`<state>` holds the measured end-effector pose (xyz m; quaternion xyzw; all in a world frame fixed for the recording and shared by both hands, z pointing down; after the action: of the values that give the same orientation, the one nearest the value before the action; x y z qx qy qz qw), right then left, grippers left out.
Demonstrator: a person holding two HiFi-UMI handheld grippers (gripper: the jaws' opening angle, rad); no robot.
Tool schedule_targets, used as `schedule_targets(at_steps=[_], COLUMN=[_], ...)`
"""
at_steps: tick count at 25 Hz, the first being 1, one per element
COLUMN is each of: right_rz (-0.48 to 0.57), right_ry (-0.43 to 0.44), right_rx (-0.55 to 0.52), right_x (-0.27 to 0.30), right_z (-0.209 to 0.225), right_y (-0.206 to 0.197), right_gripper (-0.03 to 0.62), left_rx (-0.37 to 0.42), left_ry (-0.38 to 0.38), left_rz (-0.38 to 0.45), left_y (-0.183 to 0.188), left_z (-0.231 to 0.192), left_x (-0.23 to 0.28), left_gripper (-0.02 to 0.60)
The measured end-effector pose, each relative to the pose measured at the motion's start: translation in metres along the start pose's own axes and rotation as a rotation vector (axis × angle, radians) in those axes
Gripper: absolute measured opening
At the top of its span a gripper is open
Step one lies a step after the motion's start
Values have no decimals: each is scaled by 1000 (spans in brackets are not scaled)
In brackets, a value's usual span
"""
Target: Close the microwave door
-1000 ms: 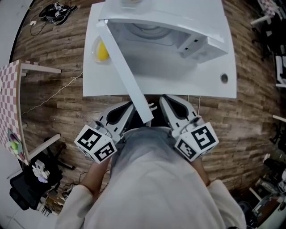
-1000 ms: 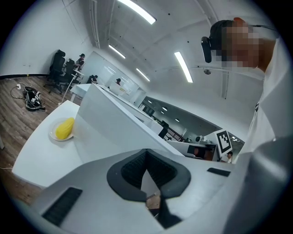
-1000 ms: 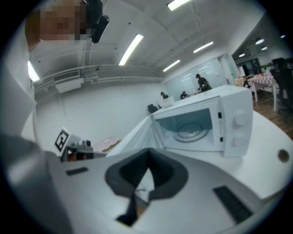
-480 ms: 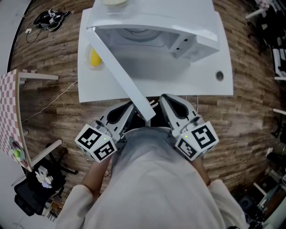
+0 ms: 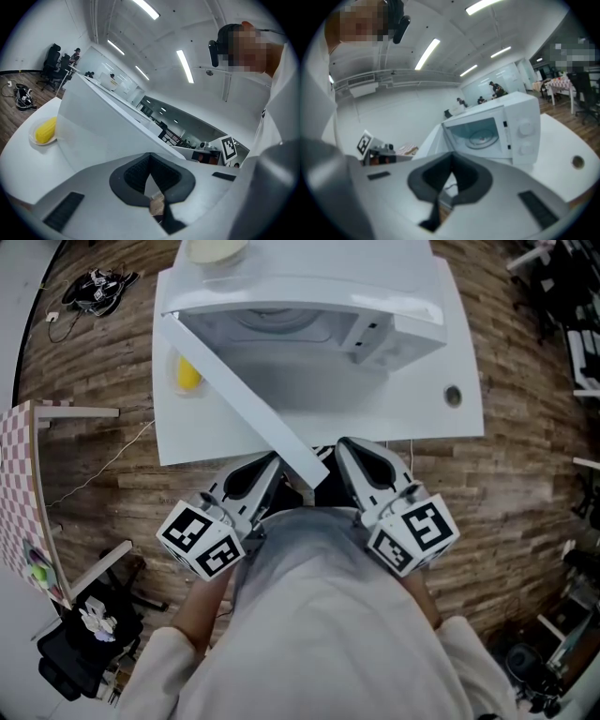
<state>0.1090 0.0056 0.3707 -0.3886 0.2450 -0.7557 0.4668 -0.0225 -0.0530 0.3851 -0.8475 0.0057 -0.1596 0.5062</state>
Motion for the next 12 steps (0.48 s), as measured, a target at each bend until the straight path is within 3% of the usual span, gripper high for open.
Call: schedule_targets(at_steps=[12], right_rz=[18], right_ry=[-10], right_rx=[10], right_x=[-6], right_z=[17], right_y=[12], right_gripper=[17], left_rx=[4], left_ry=[-13], left_rz=[-6], left_y=[6], left_z=[4], left_x=[21], left_gripper=[17])
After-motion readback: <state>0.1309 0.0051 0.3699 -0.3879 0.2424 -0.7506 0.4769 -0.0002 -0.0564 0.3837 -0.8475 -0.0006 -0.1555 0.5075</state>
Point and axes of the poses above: the fingertips, and each gripper's own axes: x forward along the fingers, z to its right, y out of its top, the point moved 4 cm from there along -x, backward along the fingers, and after that the axes turned 12 degrees about x, right-handed, at the moved point
